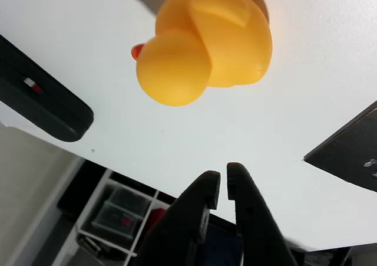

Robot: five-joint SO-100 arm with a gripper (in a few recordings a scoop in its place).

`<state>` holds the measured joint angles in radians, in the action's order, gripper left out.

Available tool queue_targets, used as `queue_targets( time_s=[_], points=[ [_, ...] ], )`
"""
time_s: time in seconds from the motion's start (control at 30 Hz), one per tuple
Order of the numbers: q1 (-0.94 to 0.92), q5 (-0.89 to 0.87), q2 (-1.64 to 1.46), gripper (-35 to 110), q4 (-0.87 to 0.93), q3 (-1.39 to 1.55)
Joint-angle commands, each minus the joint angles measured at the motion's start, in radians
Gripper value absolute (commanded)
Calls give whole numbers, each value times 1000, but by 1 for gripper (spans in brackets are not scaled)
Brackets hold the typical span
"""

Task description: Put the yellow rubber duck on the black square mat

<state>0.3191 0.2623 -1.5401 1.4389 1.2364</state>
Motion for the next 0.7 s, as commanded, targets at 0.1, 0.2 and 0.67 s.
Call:
queue_targets(
  time_s=[0.1, 0.2, 0.67],
  points=[
    [35, 21, -21, 13, 0, -32],
    [43, 23, -21, 24, 0, -31],
    [46, 23, 124, 31, -2, -55]
  ],
)
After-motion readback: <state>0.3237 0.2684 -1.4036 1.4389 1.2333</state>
